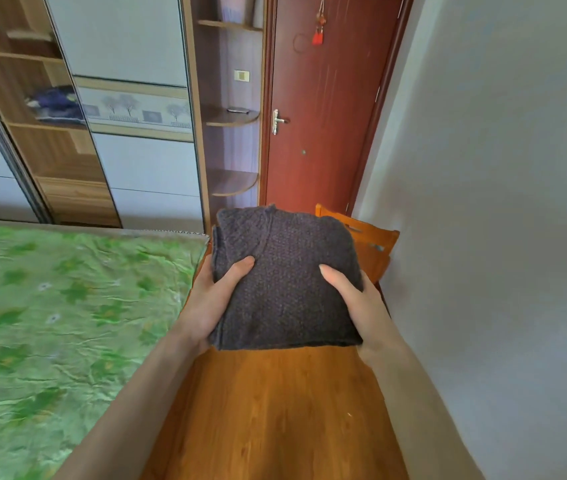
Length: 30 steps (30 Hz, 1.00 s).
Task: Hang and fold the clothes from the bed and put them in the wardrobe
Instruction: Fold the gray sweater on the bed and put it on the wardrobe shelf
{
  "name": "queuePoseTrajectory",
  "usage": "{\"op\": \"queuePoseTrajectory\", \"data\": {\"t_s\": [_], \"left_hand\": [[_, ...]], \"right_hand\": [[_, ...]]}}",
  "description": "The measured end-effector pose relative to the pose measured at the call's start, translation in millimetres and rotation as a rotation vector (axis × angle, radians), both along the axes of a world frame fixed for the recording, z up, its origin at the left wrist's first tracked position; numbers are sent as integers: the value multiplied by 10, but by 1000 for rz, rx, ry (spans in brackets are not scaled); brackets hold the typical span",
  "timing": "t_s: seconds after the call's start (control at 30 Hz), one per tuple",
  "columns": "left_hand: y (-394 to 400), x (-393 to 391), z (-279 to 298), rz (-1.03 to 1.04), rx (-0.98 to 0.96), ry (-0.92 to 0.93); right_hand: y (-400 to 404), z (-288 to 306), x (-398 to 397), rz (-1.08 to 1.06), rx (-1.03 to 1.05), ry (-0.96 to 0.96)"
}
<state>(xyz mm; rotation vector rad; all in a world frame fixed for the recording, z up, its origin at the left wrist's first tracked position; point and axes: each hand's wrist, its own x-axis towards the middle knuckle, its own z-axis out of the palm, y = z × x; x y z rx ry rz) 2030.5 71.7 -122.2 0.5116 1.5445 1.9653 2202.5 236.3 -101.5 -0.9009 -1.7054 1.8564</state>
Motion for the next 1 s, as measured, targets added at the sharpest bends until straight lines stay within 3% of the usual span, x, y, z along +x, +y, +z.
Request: {"op": "queuePoseTrajectory", "data": {"t_s": [0.57,1.0], "left_hand": [[1717,-2160,150,85,-17,-43],[3597,-4133,284,117,-105,38]], "right_hand": [[1751,18,-2356,20,-43,-18],[3799,62,-4420,108,-54,-7]]}}
